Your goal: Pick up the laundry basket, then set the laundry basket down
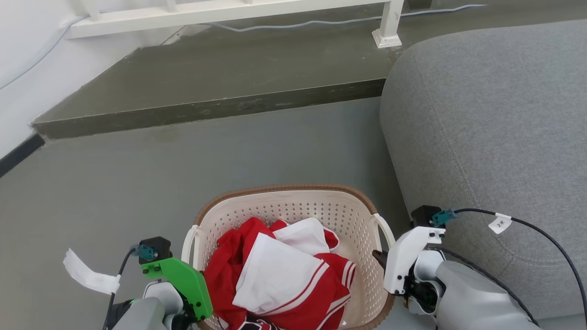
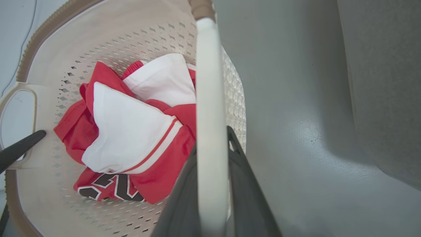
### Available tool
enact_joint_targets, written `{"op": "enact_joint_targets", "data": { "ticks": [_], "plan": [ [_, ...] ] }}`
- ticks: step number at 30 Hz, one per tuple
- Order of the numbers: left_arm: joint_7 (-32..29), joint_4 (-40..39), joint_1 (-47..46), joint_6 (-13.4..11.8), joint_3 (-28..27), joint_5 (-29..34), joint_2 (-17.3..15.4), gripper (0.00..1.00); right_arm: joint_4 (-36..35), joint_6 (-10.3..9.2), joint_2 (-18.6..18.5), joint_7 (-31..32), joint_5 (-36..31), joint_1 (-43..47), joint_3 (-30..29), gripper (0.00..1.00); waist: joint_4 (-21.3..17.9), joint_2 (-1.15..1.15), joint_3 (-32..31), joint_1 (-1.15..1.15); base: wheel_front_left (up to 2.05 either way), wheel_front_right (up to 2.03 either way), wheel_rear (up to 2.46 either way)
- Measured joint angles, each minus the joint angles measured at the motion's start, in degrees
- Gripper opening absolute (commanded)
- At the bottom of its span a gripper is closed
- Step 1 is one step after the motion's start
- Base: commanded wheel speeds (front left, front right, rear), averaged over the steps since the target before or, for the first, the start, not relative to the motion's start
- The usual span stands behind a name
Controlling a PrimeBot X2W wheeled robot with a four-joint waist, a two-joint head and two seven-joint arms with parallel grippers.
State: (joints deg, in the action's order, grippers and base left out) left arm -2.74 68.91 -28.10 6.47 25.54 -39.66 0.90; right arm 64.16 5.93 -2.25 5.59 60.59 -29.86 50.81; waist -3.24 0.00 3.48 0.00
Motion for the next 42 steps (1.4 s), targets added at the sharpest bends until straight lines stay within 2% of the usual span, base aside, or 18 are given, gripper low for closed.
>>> {"op": "enact_joint_targets", "data": {
  "ticks": [19,42],
  "plan": [
    [0.12,-2.75,-0.07,-1.44,0.78,-1.43,-0.37,0.0,-0.26,-0.51,-0.36,-0.22,0.45,-1.91,0.44,0.0,0.02,0.0,2.44,0.0,0.0,0.0,0.0],
    [4.24,-6.58,-9.78,-3.8,0.77,-0.29,-1.79,0.0,-0.68,-0.98,-0.68,-3.74,0.33,-14.1,-0.2,0.0,-0.22,0.0,16.97,0.0,0.0,0.0,0.0]
  ]
}}
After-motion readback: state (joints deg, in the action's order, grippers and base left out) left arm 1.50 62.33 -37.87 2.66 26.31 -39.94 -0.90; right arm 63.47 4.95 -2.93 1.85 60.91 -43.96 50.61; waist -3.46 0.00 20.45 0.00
